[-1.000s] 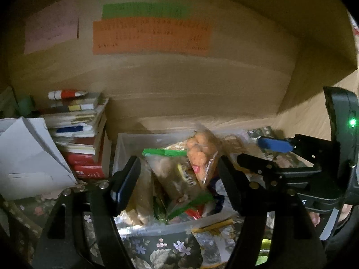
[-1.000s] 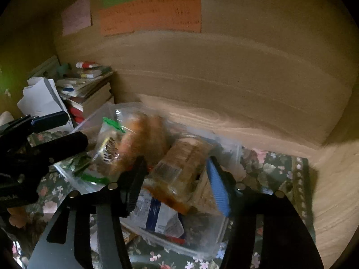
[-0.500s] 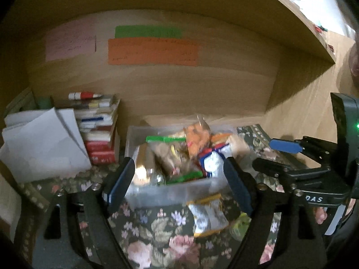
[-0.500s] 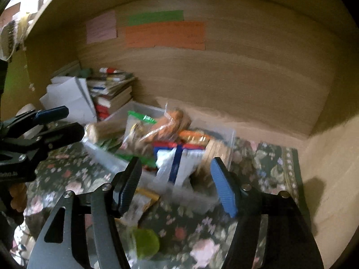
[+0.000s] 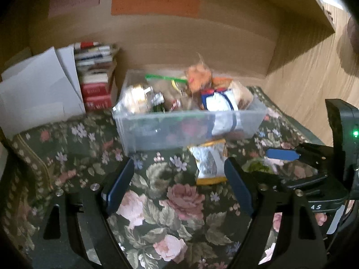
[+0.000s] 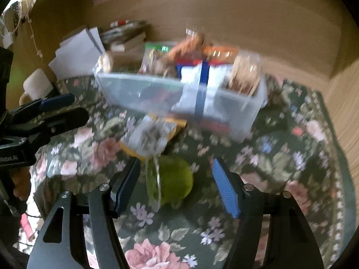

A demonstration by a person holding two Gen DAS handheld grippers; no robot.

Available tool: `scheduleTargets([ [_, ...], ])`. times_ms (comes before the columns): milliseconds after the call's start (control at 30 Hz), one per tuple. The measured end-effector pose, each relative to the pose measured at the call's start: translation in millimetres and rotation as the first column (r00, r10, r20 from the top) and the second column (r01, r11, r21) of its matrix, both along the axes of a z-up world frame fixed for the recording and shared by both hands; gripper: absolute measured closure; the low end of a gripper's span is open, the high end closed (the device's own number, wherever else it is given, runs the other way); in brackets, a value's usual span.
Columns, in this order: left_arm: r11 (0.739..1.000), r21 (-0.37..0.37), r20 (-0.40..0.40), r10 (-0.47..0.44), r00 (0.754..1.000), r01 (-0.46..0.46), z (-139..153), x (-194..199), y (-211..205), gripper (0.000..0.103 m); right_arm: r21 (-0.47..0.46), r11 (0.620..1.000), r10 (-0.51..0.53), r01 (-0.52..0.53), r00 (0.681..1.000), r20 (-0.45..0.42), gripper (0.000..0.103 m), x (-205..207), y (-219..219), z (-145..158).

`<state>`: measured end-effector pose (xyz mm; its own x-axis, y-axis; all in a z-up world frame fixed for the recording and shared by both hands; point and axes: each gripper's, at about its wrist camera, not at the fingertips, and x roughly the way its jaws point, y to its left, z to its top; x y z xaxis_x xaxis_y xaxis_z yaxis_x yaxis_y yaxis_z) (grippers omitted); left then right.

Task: Organize snacks
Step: 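Grasp the white-and-yellow chip bag with the left tool while the right tool grasps the green cup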

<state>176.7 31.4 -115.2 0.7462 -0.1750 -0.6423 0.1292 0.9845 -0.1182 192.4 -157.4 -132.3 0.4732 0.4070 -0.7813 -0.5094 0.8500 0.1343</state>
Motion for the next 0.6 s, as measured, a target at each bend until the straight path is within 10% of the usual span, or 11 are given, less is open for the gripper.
scheduleTargets([
  [133,1.0,-0.011,-0.032,-0.015,0.999,0.014,-10.0,5.8,-6.2,0.02,0.005,1.0,0.021,-0.021,0.999,-0.044,0.061,0.8,2.6,-10.1],
  [600,0.995,-0.029,-0.15,-0.099,0.984,0.096,-38.3,55.4,-54.2,0.02,0.017,0.995,-0.099,0.098,0.995,0.027,0.065,2.0,-43.8,5.5],
])
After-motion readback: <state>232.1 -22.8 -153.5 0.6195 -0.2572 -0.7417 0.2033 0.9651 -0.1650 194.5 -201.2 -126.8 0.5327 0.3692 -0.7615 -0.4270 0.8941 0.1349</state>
